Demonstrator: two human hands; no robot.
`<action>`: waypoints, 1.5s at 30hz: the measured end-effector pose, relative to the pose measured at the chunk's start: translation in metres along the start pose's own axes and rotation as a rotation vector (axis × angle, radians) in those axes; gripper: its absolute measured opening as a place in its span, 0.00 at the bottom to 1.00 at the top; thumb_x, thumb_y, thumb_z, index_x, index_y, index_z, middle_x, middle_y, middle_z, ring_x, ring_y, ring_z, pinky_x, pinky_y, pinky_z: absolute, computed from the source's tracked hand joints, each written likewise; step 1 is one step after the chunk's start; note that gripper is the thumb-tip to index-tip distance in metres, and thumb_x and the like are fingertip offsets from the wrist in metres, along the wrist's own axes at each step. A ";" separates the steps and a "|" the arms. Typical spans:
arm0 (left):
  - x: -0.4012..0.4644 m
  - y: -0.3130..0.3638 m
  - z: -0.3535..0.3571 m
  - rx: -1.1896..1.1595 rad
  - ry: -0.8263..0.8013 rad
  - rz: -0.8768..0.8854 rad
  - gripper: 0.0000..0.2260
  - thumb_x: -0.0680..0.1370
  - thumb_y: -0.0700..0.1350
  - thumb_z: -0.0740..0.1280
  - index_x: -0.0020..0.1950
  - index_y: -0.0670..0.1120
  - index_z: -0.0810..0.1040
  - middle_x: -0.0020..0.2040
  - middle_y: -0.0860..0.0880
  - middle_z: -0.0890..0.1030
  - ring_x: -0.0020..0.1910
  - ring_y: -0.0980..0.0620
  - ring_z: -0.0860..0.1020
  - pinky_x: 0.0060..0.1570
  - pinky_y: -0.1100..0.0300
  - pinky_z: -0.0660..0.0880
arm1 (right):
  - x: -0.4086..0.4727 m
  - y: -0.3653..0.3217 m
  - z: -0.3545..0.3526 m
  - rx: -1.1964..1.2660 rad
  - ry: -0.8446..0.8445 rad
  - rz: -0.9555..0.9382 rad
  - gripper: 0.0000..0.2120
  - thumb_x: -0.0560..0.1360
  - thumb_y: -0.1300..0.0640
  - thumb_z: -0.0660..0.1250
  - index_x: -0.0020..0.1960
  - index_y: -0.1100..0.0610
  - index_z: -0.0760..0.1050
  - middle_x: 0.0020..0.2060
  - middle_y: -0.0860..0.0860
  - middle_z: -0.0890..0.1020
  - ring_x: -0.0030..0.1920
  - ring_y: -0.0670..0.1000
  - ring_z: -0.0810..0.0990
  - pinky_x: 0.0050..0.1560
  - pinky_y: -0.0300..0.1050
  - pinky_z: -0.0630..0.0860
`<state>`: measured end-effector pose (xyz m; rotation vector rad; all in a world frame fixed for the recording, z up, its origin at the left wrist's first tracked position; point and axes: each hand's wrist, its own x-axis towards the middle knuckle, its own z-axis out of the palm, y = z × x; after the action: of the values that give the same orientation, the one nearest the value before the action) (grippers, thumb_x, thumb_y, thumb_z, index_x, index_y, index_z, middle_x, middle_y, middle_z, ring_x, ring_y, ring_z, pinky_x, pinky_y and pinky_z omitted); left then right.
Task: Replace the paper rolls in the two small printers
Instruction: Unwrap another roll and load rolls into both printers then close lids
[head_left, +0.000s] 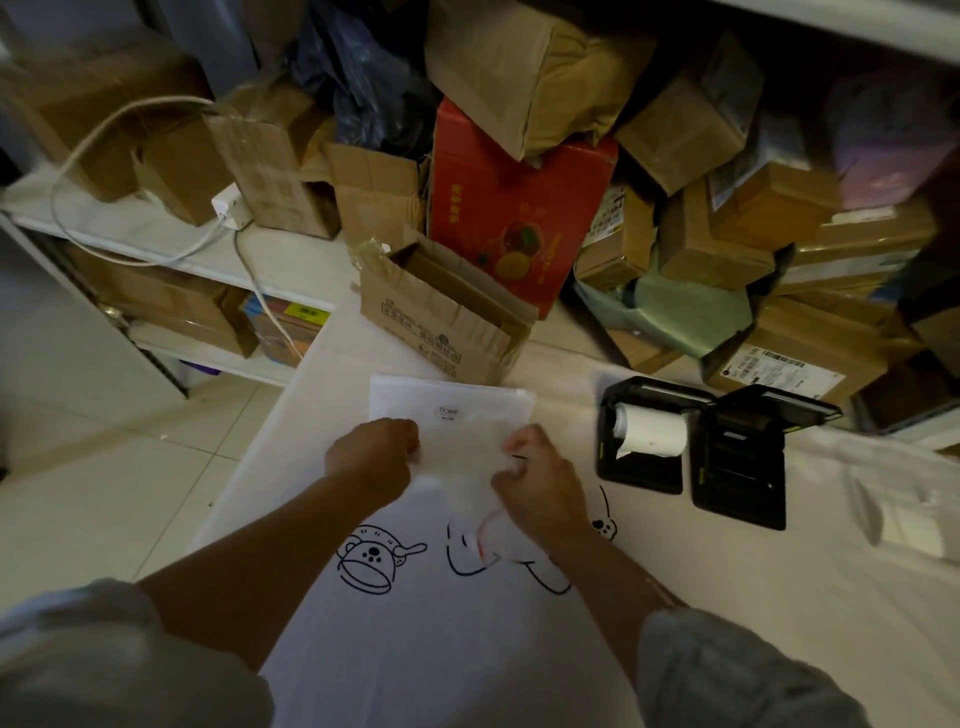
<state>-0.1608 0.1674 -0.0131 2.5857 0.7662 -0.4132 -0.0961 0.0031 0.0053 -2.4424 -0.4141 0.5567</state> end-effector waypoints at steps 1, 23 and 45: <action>0.000 0.001 -0.001 -0.025 0.044 0.001 0.11 0.77 0.43 0.64 0.58 0.52 0.74 0.57 0.48 0.76 0.54 0.48 0.75 0.52 0.55 0.76 | 0.005 -0.002 -0.006 0.123 0.113 -0.013 0.08 0.73 0.64 0.64 0.48 0.53 0.72 0.34 0.48 0.75 0.34 0.50 0.76 0.34 0.39 0.69; 0.084 0.030 -0.066 -0.183 0.385 0.216 0.07 0.76 0.41 0.65 0.51 0.47 0.81 0.51 0.48 0.80 0.51 0.47 0.78 0.46 0.60 0.73 | 0.129 -0.067 -0.014 -0.308 -0.085 -0.012 0.23 0.79 0.43 0.51 0.60 0.56 0.76 0.61 0.58 0.77 0.60 0.61 0.75 0.58 0.52 0.70; 0.054 0.025 0.012 -0.477 -0.112 -0.196 0.26 0.80 0.62 0.51 0.56 0.43 0.77 0.52 0.43 0.81 0.51 0.46 0.78 0.57 0.51 0.74 | 0.060 -0.003 0.019 -0.034 -0.220 0.162 0.13 0.73 0.57 0.69 0.57 0.56 0.78 0.53 0.54 0.82 0.53 0.55 0.79 0.53 0.44 0.75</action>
<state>-0.1053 0.1665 -0.0370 2.0387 0.9502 -0.3750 -0.0539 0.0390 -0.0247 -2.4697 -0.3178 0.8998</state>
